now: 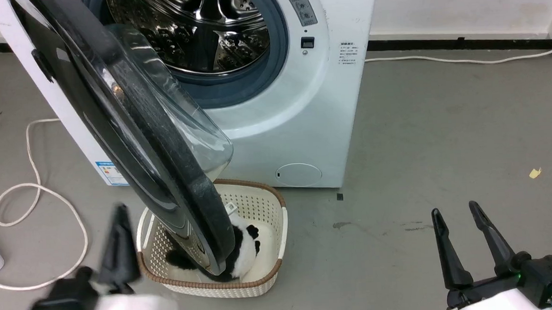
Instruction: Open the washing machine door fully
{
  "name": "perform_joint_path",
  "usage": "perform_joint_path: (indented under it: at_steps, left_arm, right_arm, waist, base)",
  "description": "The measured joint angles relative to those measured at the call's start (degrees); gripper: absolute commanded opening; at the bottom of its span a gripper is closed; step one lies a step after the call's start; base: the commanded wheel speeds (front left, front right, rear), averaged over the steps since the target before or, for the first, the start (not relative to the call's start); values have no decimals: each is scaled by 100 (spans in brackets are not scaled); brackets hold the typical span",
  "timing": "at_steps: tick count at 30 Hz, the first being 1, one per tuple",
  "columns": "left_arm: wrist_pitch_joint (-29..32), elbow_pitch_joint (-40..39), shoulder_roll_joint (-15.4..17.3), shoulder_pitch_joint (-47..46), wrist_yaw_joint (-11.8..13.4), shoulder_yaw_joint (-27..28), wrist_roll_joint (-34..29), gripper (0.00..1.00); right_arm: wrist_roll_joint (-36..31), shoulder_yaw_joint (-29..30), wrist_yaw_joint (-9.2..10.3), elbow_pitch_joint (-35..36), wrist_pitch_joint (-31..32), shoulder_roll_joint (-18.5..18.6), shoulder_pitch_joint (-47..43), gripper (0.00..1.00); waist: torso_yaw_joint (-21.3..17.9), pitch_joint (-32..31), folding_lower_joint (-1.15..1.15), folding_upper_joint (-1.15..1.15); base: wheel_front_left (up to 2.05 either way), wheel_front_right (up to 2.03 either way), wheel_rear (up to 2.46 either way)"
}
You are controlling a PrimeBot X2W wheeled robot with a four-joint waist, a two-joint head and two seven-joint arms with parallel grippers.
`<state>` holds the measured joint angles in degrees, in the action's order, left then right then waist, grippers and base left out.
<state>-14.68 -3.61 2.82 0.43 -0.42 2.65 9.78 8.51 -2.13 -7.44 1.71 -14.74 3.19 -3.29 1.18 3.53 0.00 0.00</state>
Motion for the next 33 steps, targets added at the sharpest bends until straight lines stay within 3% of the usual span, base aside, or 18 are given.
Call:
perform_joint_path:
  at_steps: [5, 9, 17, 20, 24, 32, 33]
  left_arm:
    - [-2, -739, 1, -427, 73, 259, 482, 0]
    - [-8, -1482, 114, -1063, 24, 572, 392, 0]
    - [336, -2310, 286, -1785, 22, 300, 147, 0]
    - [912, -2431, 282, -1829, -36, -213, 18, 0]
    - [1169, -2439, 197, -1777, -34, -639, -83, 0]
    - [1602, -1657, 71, -1022, 34, -1851, -47, 0]
    - [1599, -1363, 33, -820, 157, -2119, 3, 0]
  right_arm:
    - [4, -12, 0, 10, 0, -3, 13, 100]
    - [8, -65, 0, 15, 0, -5, 24, 100]
    - [33, -91, 0, 15, 0, -7, 23, 100]
    - [66, -111, 0, 15, 0, -7, 24, 100]
    - [92, -135, 0, 15, 0, -7, 25, 100]
    - [177, -147, 0, 9, 0, -8, 47, 100]
    - [216, -109, 0, 11, 0, -8, 66, 100]
  waist:
    - [-23, -30, 1, 0]
    - [-69, -119, 1, 0]
    - [-150, -181, 0, 0]
    - [-201, -137, 0, 0]
    - [-233, -90, 0, 0]
    - [-329, 62, 0, 0]
    - [-351, 131, 0, 0]
  base:
    - [0, 0, 0]
    - [0, 0, 0]
    - [0, 0, 0]
    - [0, 0, 0]
    - [0, 0, 0]
    - [0, 0, 0]
    - [0, 0, 0]
